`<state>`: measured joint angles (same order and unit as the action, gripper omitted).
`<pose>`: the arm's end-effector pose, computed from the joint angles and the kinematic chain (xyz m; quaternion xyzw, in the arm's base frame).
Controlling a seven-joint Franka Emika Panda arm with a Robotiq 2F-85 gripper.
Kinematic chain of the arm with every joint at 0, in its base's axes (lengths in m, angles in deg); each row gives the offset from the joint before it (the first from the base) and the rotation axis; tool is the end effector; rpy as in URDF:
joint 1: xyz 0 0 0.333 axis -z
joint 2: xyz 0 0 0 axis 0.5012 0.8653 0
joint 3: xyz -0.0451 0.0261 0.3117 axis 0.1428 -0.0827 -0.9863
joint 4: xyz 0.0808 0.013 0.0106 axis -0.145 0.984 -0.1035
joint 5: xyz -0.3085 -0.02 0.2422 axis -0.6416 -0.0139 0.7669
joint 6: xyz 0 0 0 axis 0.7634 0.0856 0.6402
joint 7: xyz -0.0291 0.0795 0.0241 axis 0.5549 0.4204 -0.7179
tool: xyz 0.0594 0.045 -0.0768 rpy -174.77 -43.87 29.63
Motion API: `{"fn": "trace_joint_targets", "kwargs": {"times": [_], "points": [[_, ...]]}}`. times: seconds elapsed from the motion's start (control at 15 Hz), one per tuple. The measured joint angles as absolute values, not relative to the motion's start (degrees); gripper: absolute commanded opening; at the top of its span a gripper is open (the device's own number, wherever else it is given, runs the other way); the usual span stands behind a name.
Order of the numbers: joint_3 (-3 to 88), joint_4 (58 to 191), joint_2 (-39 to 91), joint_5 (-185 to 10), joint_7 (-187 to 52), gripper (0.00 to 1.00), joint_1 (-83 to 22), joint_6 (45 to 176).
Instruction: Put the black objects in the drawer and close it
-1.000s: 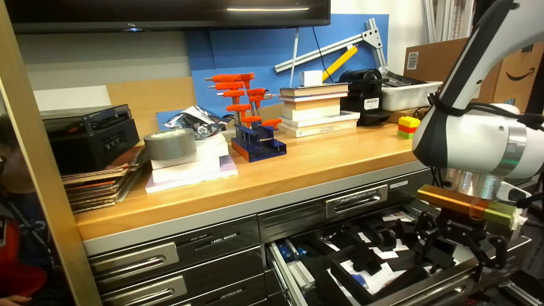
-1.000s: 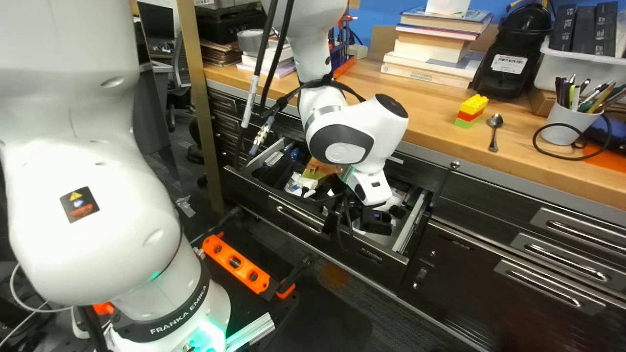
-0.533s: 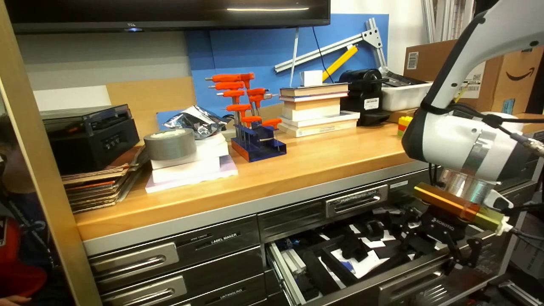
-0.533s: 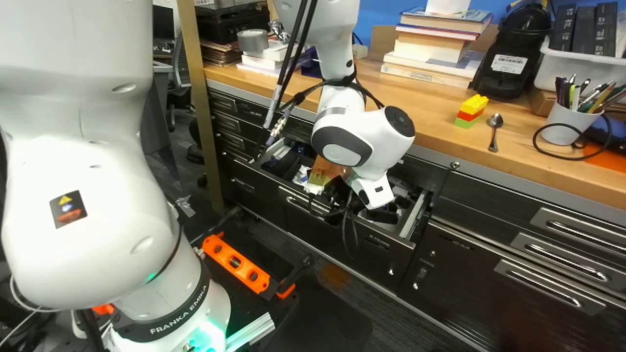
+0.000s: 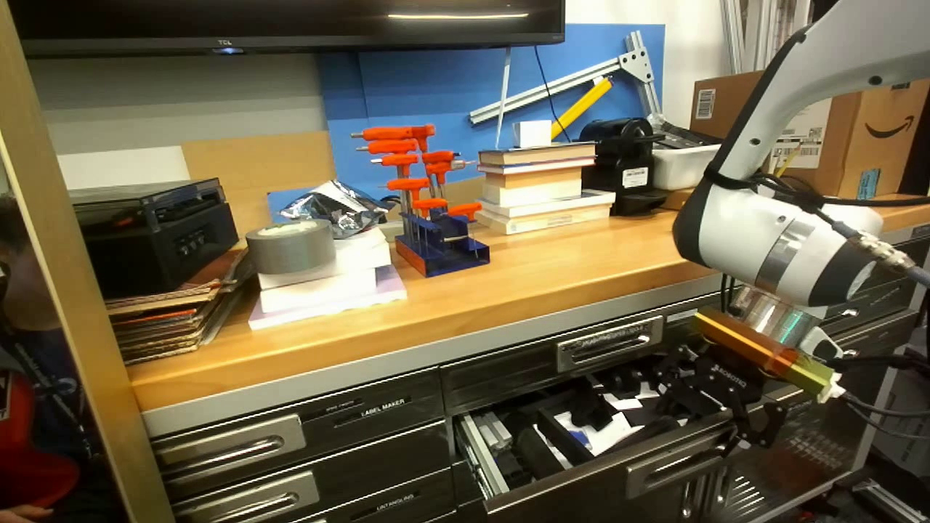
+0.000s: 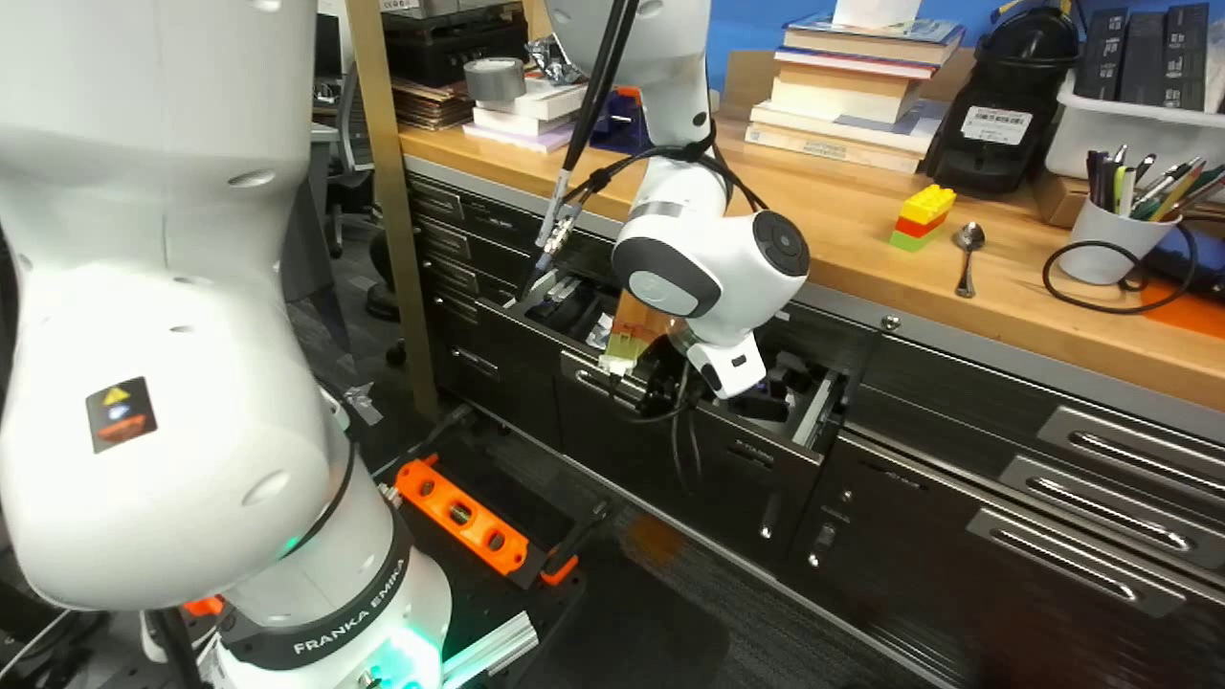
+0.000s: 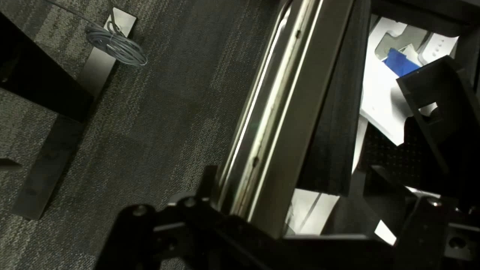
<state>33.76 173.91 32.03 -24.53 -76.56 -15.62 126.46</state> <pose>0.4208 -0.0864 0.1178 -0.8328 0.5013 0.0843 0.2189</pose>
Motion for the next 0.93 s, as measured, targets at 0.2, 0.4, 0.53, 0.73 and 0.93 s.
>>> {"fn": "trace_joint_targets", "kwargs": {"times": [0.2,0.4,0.53,0.73,0.93], "points": [[33.12,173.25,32.25,-20.47,-81.40,1.00,-15.17,126.05],[32.31,172.42,32.74,-15.22,-87.40,1.00,-14.54,126.03],[32.04,171.73,33.18,-12.65,-90.33,1.00,-14.40,125.91],[31.58,170.67,33.82,-11.00,-92.60,1.00,-14.41,125.88],[31.08,169.77,34.31,-10.83,-93.55,1.00,-14.45,125.89]]}}
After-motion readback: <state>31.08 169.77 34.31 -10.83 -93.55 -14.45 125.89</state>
